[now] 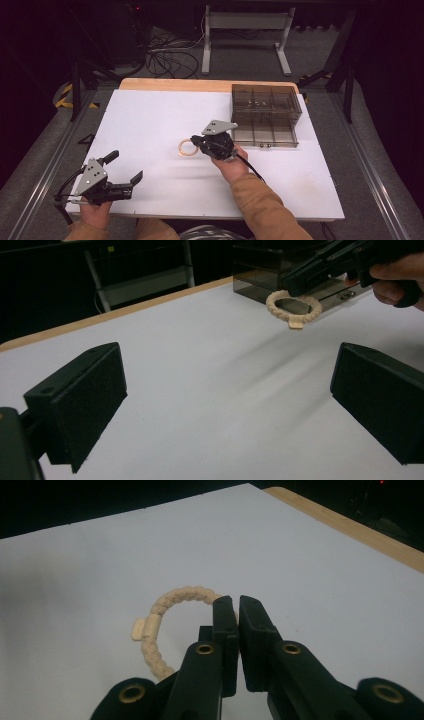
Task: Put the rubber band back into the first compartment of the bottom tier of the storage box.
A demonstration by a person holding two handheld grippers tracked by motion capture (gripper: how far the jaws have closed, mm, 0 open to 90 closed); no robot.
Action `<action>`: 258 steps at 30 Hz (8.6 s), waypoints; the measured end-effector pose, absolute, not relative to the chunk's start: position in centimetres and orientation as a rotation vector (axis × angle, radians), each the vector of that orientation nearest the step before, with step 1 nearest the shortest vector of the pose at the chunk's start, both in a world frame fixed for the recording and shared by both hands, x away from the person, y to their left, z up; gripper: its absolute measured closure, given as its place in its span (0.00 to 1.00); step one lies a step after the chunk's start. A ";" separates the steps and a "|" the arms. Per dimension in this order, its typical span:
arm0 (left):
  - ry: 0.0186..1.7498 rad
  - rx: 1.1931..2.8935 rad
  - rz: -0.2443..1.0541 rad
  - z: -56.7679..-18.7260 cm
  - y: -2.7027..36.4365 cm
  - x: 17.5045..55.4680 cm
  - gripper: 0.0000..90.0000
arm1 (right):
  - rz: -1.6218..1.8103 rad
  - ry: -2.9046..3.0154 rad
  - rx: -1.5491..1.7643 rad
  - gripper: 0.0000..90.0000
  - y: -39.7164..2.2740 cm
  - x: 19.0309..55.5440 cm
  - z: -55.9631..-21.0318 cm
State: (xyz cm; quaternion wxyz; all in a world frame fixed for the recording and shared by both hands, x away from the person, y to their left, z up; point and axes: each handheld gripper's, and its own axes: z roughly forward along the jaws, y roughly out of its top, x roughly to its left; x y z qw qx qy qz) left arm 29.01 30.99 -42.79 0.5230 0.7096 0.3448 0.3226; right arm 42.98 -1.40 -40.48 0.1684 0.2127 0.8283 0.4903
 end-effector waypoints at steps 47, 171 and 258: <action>0.825 1.702 0.770 -42.8 31.0 29.1 0.02 | 1.274 2.192 0.717 0.96 -8.3 43.4 -37.4; 0.838 1.698 0.768 -42.9 31.1 29.1 0.02 | 1.043 2.114 1.058 0.57 -14.4 49.2 -43.4; 0.810 1.715 0.769 -43.3 30.8 29.0 0.02 | 1.473 2.191 0.809 0.00 -22.3 35.8 -45.4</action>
